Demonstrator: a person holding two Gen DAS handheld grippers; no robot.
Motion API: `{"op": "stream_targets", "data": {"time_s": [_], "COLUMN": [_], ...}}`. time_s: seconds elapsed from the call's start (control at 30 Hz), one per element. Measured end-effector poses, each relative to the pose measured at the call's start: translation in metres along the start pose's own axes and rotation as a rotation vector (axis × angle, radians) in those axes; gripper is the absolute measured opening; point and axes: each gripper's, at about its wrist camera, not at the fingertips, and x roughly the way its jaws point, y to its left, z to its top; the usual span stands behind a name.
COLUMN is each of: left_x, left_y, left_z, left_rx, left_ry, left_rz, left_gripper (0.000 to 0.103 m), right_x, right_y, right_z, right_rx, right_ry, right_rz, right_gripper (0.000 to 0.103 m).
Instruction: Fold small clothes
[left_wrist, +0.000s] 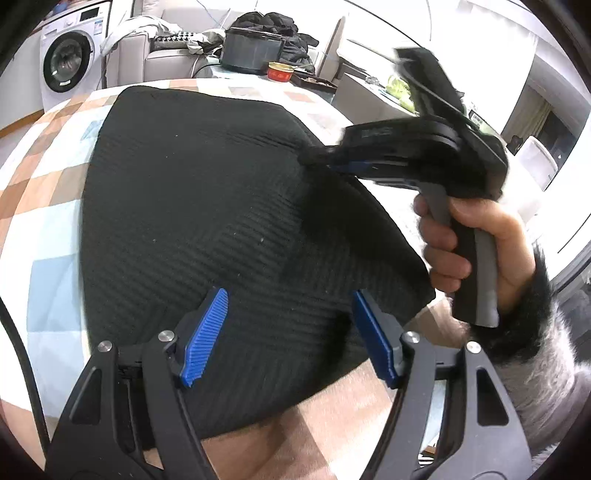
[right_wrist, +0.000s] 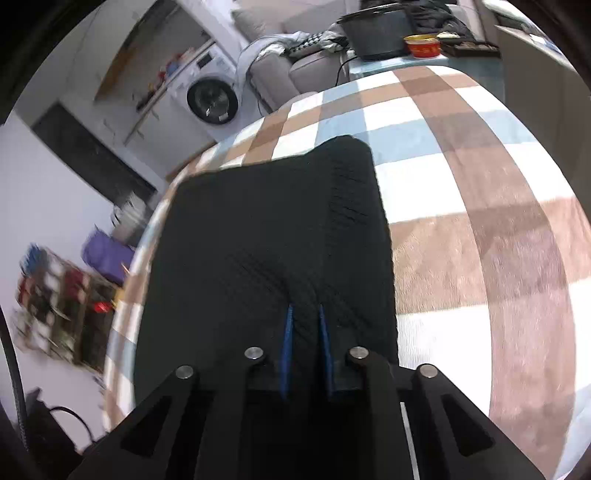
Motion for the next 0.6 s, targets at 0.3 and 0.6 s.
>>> {"op": "stream_targets", "data": {"time_s": [0.3, 0.6], "left_x": [-0.033, -0.034], "left_y": [0.040, 0.071], "left_z": [0.007, -0.003], "left_rx": [-0.101, -0.144], "left_ry": [-0.082, -0.067], "left_rz": [0.062, 0.134], "left_gripper": [0.068, 0.068], "right_x": [-0.067, -0.079], "right_y": [-0.010, 0.008], "right_z": [-0.062, -0.113], "right_rx": [-0.064, -0.173], "right_ry": [0.003, 0.000], "right_rz": [0.079, 0.072], "right_gripper": [0.040, 0.040]}}
